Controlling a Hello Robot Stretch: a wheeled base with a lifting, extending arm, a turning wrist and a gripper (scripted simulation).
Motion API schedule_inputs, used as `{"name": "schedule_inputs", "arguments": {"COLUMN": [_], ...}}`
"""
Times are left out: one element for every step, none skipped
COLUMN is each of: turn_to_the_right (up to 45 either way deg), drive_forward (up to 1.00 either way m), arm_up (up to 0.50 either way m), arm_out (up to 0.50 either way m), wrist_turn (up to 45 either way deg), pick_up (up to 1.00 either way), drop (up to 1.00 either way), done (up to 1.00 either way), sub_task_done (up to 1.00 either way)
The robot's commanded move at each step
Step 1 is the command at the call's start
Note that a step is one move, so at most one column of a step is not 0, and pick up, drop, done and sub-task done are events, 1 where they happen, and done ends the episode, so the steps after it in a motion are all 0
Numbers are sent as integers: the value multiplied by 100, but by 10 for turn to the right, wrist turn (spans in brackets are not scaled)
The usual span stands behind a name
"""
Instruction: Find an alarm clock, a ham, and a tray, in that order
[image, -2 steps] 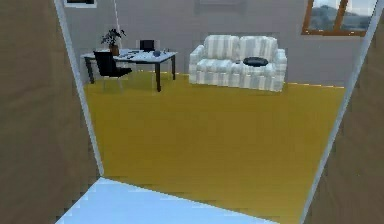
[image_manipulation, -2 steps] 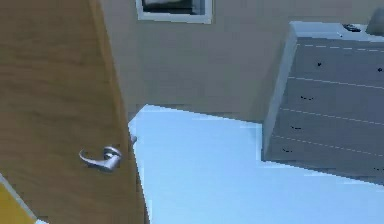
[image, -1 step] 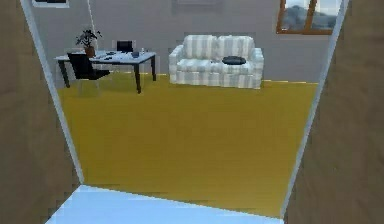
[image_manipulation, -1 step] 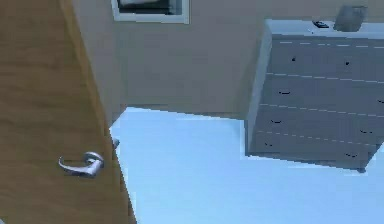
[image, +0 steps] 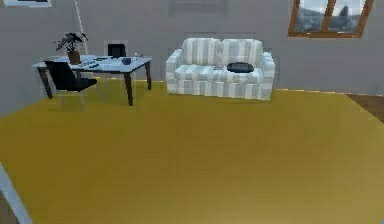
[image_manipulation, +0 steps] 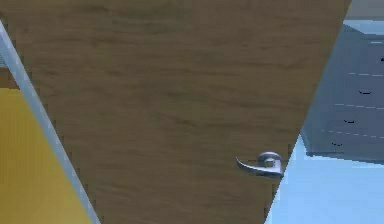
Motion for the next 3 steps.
{"name": "schedule_inputs", "arguments": {"turn_to_the_right": [270,0,90], "drive_forward": [0,100,0], "arm_up": [0,0,0], "arm_out": [0,0,0], "wrist_turn": [0,0,0], "pick_up": [0,0,0], "drop": [0,0,0], "done": [0,0,0], "sub_task_done": [0,0,0]}}
